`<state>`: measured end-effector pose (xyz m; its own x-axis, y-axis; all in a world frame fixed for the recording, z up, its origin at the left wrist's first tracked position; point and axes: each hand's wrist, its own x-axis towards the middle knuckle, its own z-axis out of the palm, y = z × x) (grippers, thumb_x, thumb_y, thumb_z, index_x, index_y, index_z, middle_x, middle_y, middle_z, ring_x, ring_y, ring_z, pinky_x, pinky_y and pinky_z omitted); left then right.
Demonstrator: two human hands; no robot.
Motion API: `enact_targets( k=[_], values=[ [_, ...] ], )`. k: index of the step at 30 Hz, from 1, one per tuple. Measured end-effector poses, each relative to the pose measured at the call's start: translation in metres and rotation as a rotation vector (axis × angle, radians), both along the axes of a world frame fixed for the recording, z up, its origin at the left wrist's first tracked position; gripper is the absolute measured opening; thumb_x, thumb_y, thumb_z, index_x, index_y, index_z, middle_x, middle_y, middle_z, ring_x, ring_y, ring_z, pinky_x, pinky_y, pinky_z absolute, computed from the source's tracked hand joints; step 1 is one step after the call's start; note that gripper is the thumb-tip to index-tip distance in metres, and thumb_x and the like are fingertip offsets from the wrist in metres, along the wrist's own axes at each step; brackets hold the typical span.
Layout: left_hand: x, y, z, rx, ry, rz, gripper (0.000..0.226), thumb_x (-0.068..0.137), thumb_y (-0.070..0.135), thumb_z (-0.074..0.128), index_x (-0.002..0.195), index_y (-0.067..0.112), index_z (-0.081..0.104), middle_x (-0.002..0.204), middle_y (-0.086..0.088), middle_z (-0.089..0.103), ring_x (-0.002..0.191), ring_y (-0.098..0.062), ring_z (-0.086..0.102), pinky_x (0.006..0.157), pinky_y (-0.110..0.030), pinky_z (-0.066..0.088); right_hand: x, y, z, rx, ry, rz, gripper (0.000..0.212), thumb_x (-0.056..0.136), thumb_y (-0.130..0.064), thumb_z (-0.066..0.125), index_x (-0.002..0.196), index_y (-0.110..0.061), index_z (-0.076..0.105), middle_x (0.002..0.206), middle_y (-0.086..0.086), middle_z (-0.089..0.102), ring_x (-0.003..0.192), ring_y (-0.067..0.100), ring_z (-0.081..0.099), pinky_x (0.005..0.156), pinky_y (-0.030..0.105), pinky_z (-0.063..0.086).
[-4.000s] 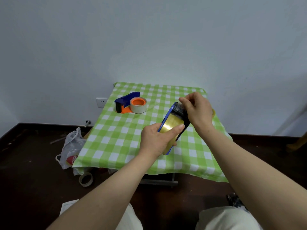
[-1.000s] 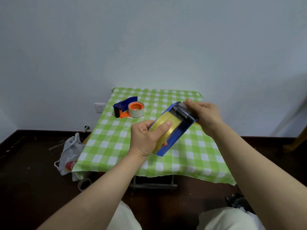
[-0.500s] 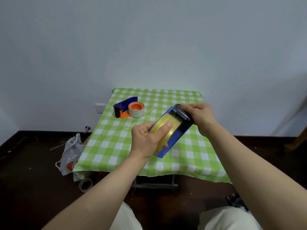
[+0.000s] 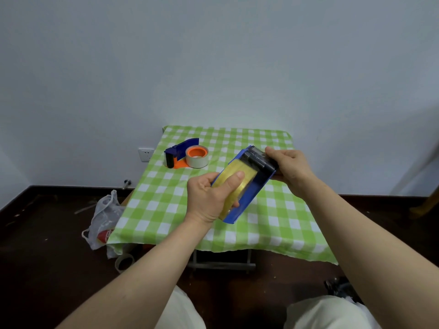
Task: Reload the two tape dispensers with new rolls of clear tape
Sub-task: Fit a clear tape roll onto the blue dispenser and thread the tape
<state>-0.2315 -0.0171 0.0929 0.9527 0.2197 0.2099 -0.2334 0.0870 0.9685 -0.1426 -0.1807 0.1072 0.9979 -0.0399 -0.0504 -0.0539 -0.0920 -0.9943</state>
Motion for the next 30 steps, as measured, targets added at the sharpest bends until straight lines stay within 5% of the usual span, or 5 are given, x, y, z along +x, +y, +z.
enact_targets(
  k=[3,11,17,26,30],
  values=[
    [-0.001,-0.001,-0.001,0.014,-0.007,-0.021,0.032,0.066,0.029,0.073,0.045,0.01,0.058,0.038,-0.006,0.056,0.03,-0.014,0.052,0.04,-0.021,0.044,0.002,0.002,0.006,-0.058,-0.015,0.005,0.033,0.083,-0.039,0.067,0.08,-0.006,0.073,0.072,0.005,0.068,0.069,0.017,0.061,0.075,0.035,0.055],
    [-0.002,-0.005,0.001,0.012,-0.025,-0.039,0.033,0.067,0.027,0.072,0.046,0.008,0.056,0.037,-0.005,0.055,0.03,-0.014,0.05,0.039,-0.02,0.044,0.005,0.007,0.008,-0.113,-0.093,-0.038,0.023,0.085,-0.021,0.067,0.062,-0.018,0.069,0.045,-0.01,0.064,0.051,0.008,0.058,0.058,0.024,0.049],
    [0.0,-0.005,0.002,0.018,-0.026,-0.012,0.035,0.067,0.029,0.072,0.05,0.003,0.056,0.037,-0.004,0.055,0.03,-0.013,0.052,0.039,-0.021,0.044,0.001,0.001,0.007,-0.028,0.02,0.016,0.033,0.087,-0.039,0.062,0.076,-0.009,0.069,0.067,0.004,0.065,0.064,0.018,0.06,0.071,0.034,0.056],
    [0.002,-0.004,0.003,0.018,-0.029,-0.008,0.035,0.066,0.03,0.072,0.05,0.003,0.057,0.037,-0.006,0.054,0.029,-0.014,0.05,0.039,-0.022,0.043,0.0,0.002,0.004,-0.023,-0.013,0.005,0.03,0.089,-0.03,0.061,0.071,-0.007,0.067,0.06,0.005,0.063,0.062,0.022,0.058,0.071,0.037,0.055],
    [0.005,-0.002,0.005,0.004,-0.027,0.027,0.034,0.066,0.03,0.073,0.049,0.006,0.057,0.036,-0.005,0.055,0.03,-0.015,0.051,0.04,-0.023,0.044,-0.006,-0.001,0.002,0.097,0.023,0.069,0.029,0.093,-0.028,0.055,0.08,-0.005,0.064,0.047,-0.005,0.062,0.05,0.011,0.062,0.076,0.036,0.058]
  ],
)
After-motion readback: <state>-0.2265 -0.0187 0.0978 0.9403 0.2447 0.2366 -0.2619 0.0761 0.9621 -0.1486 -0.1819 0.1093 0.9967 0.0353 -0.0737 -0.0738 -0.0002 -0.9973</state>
